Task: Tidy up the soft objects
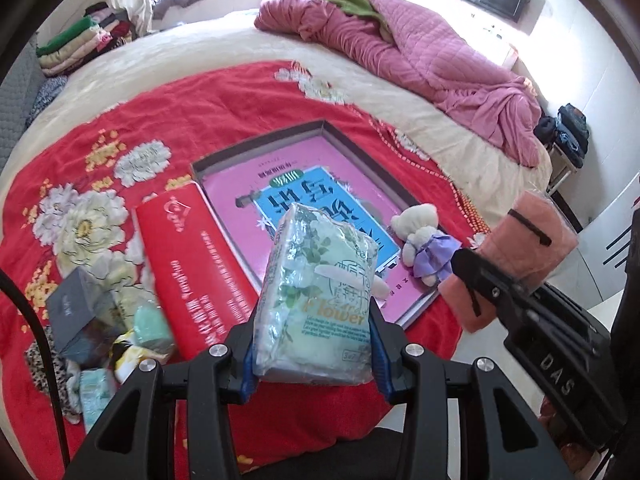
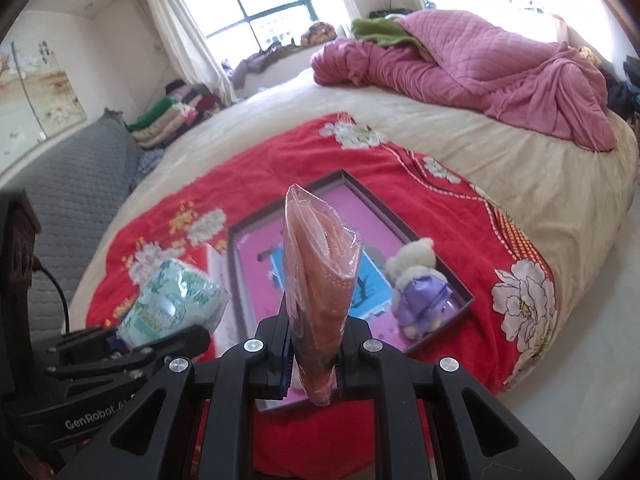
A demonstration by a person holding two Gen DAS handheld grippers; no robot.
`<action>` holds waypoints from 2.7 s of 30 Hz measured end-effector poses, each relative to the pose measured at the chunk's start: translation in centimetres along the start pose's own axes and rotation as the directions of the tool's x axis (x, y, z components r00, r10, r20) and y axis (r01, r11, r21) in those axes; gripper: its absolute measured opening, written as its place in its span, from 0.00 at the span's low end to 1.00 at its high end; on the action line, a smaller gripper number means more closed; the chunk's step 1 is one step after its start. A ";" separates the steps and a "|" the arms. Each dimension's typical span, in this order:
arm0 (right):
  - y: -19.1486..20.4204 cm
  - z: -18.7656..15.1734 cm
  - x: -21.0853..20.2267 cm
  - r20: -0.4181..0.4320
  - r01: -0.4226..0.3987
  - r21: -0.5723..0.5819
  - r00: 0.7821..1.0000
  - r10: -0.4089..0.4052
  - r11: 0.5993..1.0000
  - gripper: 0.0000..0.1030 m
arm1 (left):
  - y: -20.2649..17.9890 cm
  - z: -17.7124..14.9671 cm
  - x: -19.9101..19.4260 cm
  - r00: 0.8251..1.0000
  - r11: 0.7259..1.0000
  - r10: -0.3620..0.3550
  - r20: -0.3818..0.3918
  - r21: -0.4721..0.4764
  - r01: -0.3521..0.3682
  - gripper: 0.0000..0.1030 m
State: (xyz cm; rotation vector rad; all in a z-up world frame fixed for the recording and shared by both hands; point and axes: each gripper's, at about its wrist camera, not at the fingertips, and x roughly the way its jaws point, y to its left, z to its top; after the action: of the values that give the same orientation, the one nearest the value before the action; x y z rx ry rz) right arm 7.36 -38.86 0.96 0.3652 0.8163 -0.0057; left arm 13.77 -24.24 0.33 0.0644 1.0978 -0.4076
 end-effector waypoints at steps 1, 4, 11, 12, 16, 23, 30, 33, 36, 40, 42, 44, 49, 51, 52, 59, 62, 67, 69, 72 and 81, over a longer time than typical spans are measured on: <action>-0.1 0.0 0.5 -0.012 -0.003 -0.004 1.000 0.003 1.000 0.16 | -0.1 0.1 0.4 1.000 1.000 0.000 -0.006 -0.002 0.000 0.43; -0.3 -0.2 2.0 -0.044 0.009 -0.023 0.999 -0.010 1.000 0.16 | 0.0 0.6 1.9 1.000 1.000 0.001 -0.030 -0.005 -0.001 0.43; -1.3 -0.5 5.6 -0.123 0.031 -0.041 0.992 -0.036 0.999 0.17 | -0.2 1.3 4.4 0.997 1.000 0.012 -0.076 -0.005 -0.012 0.43; -1.5 -0.6 6.0 -0.135 0.033 -0.042 0.990 -0.038 0.999 0.17 | -0.2 1.4 4.6 0.997 1.000 0.012 -0.080 -0.005 -0.012 0.43; -2.0 -0.7 7.2 -0.157 0.044 -0.050 0.986 -0.051 0.998 0.17 | -0.2 1.5 5.7 0.995 1.000 0.016 -0.097 -0.003 -0.017 0.43; -2.6 -1.1 8.7 -0.192 0.063 -0.056 0.979 -0.073 0.996 0.18 | -0.3 1.6 6.7 0.993 1.000 0.025 -0.114 0.001 -0.025 0.43; -2.9 -1.5 9.5 -0.204 0.072 -0.048 0.976 -0.080 0.996 0.22 | -0.6 1.5 7.5 0.991 1.000 0.027 -0.128 0.006 -0.027 0.43; -3.2 -1.5 9.6 -0.203 0.071 -0.033 0.976 -0.077 0.997 0.26 | -0.6 1.4 7.8 0.991 1.000 0.026 -0.133 0.001 -0.026 0.43; -3.4 -1.4 9.6 -0.200 0.079 -0.029 0.976 -0.083 0.996 0.28 | -0.7 1.5 8.0 0.991 1.000 0.025 -0.135 0.004 -0.025 0.43; -3.5 -1.4 9.1 -0.183 0.080 -0.024 0.980 -0.083 0.996 0.31 | -0.8 1.5 8.3 0.990 1.000 0.019 -0.141 0.004 -0.018 0.43; -3.7 -1.2 8.9 -0.172 0.088 -0.021 0.981 -0.090 0.996 0.33 | -0.9 1.5 8.4 0.990 1.000 0.021 -0.141 0.009 -0.020 0.44; -3.8 -1.0 8.6 -0.164 0.090 -0.021 0.982 -0.092 0.996 0.36 | -1.0 1.5 8.4 0.989 1.000 0.024 -0.145 0.011 -0.023 0.44; -4.6 -0.8 7.4 -0.142 0.105 -0.001 0.984 -0.104 0.994 0.37 | -1.2 1.4 8.5 0.988 1.000 0.022 -0.152 0.018 -0.020 0.45; -5.0 -0.7 7.0 -0.136 0.109 0.009 0.985 -0.107 0.994 0.37 | -1.3 1.3 8.5 0.988 1.000 0.019 -0.155 0.024 -0.016 0.46; -5.1 -0.7 6.8 -0.135 0.111 0.013 0.985 -0.108 0.994 0.37 | -1.3 1.3 8.5 0.987 1.000 0.016 -0.157 0.024 -0.012 0.46; -5.1 -0.5 6.0 -0.120 0.115 0.019 0.986 -0.112 0.993 0.42 | -1.9 1.1 8.5 0.986 0.999 0.010 -0.167 0.039 -0.003 0.53; -5.1 -0.5 5.6 -0.114 0.113 0.022 0.987 -0.109 0.993 0.43 | -2.1 1.0 8.4 0.986 0.999 0.021 -0.164 0.049 -0.013 0.56; -5.1 -0.4 5.1 -0.111 0.118 0.021 0.987 -0.115 0.993 0.43 | -2.0 1.1 7.7 0.988 0.999 0.024 -0.151 0.048 -0.017 0.56; -5.0 -0.4 5.0 -0.109 0.121 0.020 0.987 -0.119 0.992 0.43 | -2.0 1.1 7.3 0.990 0.998 0.028 -0.141 0.053 -0.021 0.57; -4.9 -0.4 4.7 -0.106 0.123 0.019 0.987 -0.121 0.992 0.44 | -2.1 1.1 6.4 0.992 0.998 0.033 -0.122 0.058 -0.026 0.60; -3.5 0.1 2.9 -0.068 0.129 -0.006 0.989 -0.129 0.992 0.56 | -2.0 0.9 3.4 0.997 0.997 0.040 -0.061 0.067 -0.036 0.70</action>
State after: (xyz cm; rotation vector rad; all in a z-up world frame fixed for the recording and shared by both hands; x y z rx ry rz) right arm 8.89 -41.83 -2.16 0.3120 0.9062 -0.1136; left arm 15.14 -27.25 -1.95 0.1568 1.1432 -0.4092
